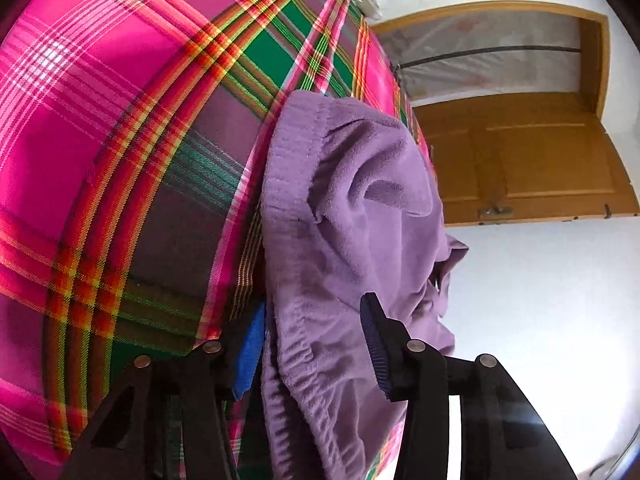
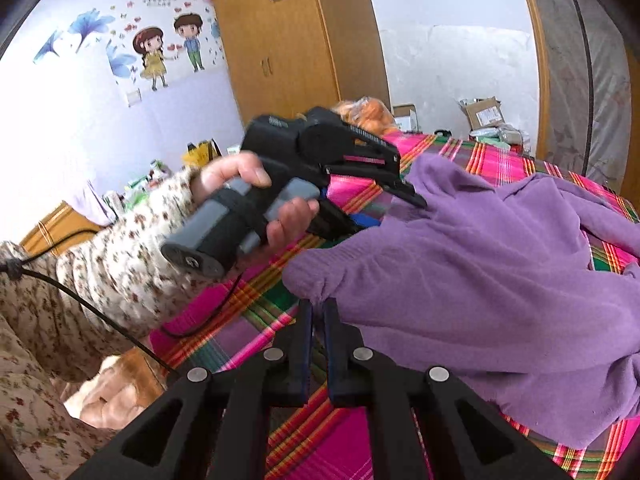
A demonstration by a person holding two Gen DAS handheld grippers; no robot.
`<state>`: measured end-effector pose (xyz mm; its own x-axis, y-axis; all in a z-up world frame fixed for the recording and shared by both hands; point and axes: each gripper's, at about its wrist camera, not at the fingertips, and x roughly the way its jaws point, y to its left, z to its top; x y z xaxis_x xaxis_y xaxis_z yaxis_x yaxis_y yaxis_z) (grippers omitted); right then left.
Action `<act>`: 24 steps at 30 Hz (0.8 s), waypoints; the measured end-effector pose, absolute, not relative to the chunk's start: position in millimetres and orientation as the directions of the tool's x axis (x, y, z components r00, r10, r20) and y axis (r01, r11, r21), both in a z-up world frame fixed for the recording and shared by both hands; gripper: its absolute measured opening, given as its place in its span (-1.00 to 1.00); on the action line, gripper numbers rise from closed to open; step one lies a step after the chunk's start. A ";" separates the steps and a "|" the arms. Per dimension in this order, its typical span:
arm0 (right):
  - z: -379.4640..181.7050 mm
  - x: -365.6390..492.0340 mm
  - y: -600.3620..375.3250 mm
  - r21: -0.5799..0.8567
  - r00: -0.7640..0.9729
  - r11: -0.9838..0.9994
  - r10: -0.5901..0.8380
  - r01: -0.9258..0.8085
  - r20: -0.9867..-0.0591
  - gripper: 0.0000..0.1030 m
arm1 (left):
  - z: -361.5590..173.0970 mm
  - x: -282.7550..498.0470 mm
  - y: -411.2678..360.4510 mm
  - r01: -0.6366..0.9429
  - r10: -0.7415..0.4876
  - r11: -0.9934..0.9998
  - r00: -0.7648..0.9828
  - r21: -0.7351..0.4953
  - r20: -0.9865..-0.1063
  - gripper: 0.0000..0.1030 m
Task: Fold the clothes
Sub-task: 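Hold the waistband with the left gripper and pull it along the bed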
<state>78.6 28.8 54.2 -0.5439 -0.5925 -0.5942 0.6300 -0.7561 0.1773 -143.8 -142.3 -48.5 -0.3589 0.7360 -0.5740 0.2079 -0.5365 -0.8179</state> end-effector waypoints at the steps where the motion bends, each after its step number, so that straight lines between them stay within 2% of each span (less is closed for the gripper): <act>1: 55.0 78.7 28.9 0.179 -0.545 -0.756 -0.594 0.630 -0.592 -0.89 | -49.5 -144.7 -142.5 0.209 0.742 -0.529 -0.357 -0.823 -0.567 -0.07; 7: 57.6 82.0 30.6 0.199 -0.538 -0.746 -0.613 0.636 -0.578 -0.89 | -58.5 -151.9 -162.3 0.231 0.788 -0.460 -0.339 -0.858 -0.514 -0.10; 9: 58.3 82.7 32.7 0.204 -0.538 -0.744 -0.618 0.636 -0.573 -0.89 | -61.8 -154.9 -165.6 0.244 0.788 -0.448 -0.347 -0.860 -0.509 -0.24; 11: 59.1 83.7 35.7 0.212 -0.537 -0.743 -0.622 0.635 -0.571 -0.89 | -63.7 -156.3 -168.5 0.250 0.773 -0.463 -0.355 -0.850 -0.525 -0.60; 13: 58.2 83.9 35.0 0.224 -0.528 -0.740 -0.626 0.634 -0.573 -0.89 | -64.6 -156.4 -169.3 0.254 0.761 -0.477 -0.361 -0.842 -0.540 -0.82; 24: 57.3 96.9 5.8 0.189 -0.491 -0.713 -0.625 0.675 -0.606 -0.89 | -51.0 -149.7 -196.0 0.230 0.703 -0.530 -0.419 -0.816 -0.575 -0.83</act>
<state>96.9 5.8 57.3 -0.4914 -0.6253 -0.6063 0.6749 -0.7133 0.1888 -149.7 -196.0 -51.0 -0.4193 0.7027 -0.5748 0.2299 -0.5303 -0.8160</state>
